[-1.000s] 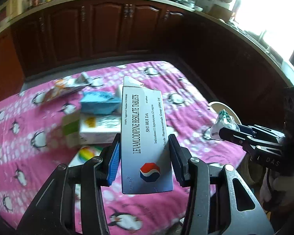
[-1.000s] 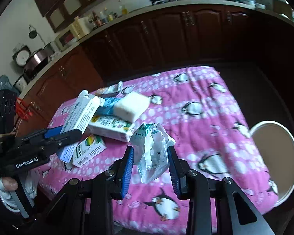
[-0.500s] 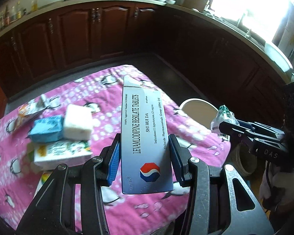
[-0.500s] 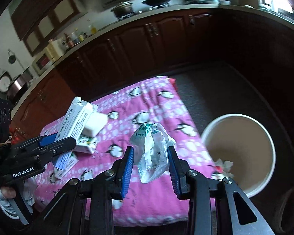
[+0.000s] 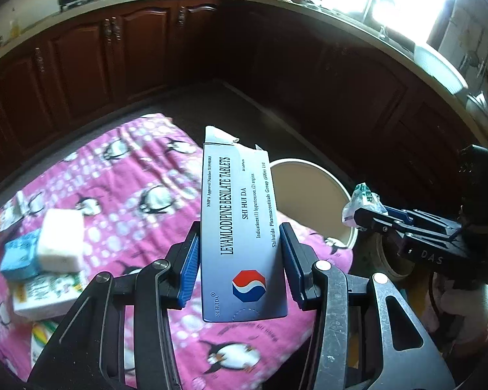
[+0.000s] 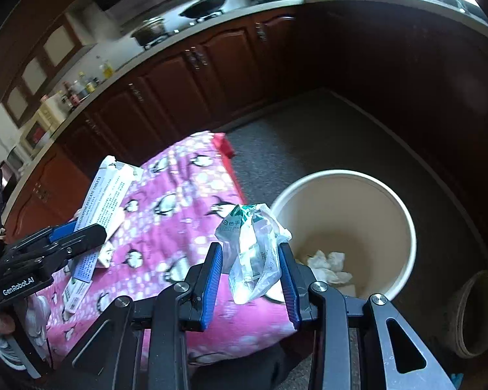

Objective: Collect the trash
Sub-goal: 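Carry the medicine box and plastic wrapper with both tools toward the bucket, then open both tools to drop the box and wrapper into the bucket, then move both open tools back over the items on the bedspread, then grasp the rainbow-logo medicine box with left tool while right tool grasps white sponge, then carry the rainbow box and white sponge with both tools over the bucket, then open both tools to drop the box and sponge into the bucket, then move both open tools back toward the remaining items on the bedspread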

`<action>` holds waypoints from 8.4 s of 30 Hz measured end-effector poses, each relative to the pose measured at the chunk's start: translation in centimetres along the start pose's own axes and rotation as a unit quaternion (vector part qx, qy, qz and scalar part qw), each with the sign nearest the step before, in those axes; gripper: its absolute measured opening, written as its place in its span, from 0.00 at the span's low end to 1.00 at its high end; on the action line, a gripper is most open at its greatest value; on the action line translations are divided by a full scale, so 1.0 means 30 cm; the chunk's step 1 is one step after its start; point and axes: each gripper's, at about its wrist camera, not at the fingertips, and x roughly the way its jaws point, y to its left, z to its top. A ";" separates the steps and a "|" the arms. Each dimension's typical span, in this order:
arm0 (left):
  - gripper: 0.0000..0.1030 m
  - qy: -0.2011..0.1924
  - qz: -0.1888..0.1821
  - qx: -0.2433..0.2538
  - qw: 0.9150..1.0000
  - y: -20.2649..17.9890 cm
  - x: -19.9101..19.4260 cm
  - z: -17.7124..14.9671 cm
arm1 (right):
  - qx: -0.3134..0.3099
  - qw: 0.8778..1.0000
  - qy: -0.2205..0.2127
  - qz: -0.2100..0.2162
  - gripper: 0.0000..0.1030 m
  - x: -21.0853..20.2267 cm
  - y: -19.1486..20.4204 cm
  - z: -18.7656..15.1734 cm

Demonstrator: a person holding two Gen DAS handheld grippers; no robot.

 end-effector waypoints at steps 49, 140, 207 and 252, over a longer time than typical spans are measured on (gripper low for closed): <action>0.59 0.071 -0.062 -0.021 0.995 -0.154 0.382 0.104 | 0.100 0.990 0.073 -0.061 0.53 0.228 -0.301 -0.062; 0.51 0.071 0.113 -0.171 0.976 0.777 -0.191 -0.574 | -0.113 0.973 0.148 0.134 0.56 0.551 0.819 0.035; 0.47 0.059 -0.038 0.058 0.996 -0.177 0.317 0.084 | 0.132 0.990 0.048 -0.014 0.57 0.126 -0.278 -0.025; 0.59 0.055 -0.029 -0.002 0.998 -0.053 0.244 0.003 | 0.129 0.990 0.057 -0.026 0.69 0.148 -0.203 -0.029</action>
